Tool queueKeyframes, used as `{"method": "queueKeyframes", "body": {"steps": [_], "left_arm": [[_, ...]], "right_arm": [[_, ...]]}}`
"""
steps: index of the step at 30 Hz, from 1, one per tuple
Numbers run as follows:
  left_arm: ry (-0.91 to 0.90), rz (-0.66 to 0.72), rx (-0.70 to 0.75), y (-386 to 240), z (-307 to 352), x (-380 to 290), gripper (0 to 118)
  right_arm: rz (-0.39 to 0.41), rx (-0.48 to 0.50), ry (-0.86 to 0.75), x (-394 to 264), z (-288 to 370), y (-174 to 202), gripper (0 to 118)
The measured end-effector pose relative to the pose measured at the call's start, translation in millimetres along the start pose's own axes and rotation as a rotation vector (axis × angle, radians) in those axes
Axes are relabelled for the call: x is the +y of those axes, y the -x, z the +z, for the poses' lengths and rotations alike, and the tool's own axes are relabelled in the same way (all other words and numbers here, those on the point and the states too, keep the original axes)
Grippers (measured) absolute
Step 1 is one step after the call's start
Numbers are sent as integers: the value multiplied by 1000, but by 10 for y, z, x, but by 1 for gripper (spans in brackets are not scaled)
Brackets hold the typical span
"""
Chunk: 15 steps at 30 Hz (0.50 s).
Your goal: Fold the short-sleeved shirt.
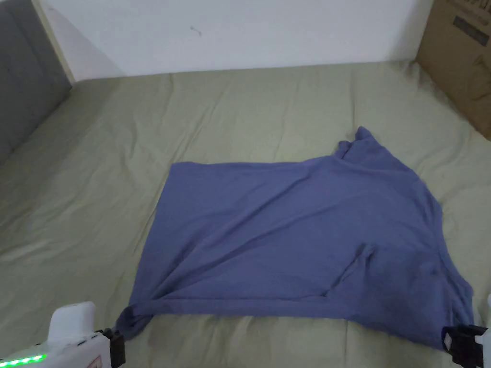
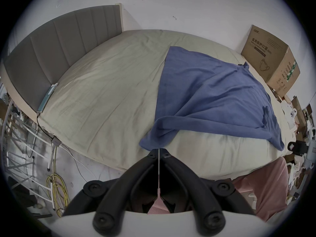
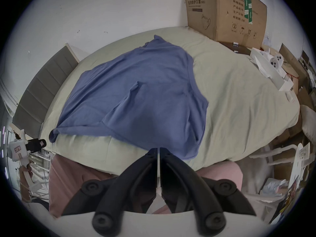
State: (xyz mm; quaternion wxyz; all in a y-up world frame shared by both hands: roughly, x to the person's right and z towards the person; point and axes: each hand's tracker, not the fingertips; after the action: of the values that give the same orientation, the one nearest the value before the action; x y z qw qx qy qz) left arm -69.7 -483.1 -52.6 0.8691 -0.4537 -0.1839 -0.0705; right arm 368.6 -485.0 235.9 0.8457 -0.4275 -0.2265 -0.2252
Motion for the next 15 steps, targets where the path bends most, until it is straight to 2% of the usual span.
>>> {"method": "queueKeyframes", "body": {"steps": [1,2,3,5,7,9,10,11,12,15], "left_arm": [[2,6,4,19,-30,35,33],[15,14,5,36,-60,82,73],[18,27,-2,66,-93,119,99],[11,63,-68,119,-218,175,109],[2,88,-65,164,-348,224,112],[33,98,-46,200,-531,266,96],[33,105,-40,217,-596,262,76],[53,110,-40,226,-692,228,29],[90,92,-63,231,-762,197,6],[53,96,-54,200,-595,220,6]], "right_arm": [[0,4,6,-17,-30,-16,4],[-6,8,13,-28,-69,-37,4],[-15,10,27,-39,-99,-48,4],[-28,6,40,-62,-148,-96,4],[-38,-3,56,-84,-176,-133,4],[-50,-8,65,-117,-188,-178,4],[-55,-10,72,-123,-204,-200,4],[-60,-11,81,-132,-222,-220,4],[-66,-16,88,-139,-235,-236,4],[-82,-27,88,-159,-180,-273,4]]}}
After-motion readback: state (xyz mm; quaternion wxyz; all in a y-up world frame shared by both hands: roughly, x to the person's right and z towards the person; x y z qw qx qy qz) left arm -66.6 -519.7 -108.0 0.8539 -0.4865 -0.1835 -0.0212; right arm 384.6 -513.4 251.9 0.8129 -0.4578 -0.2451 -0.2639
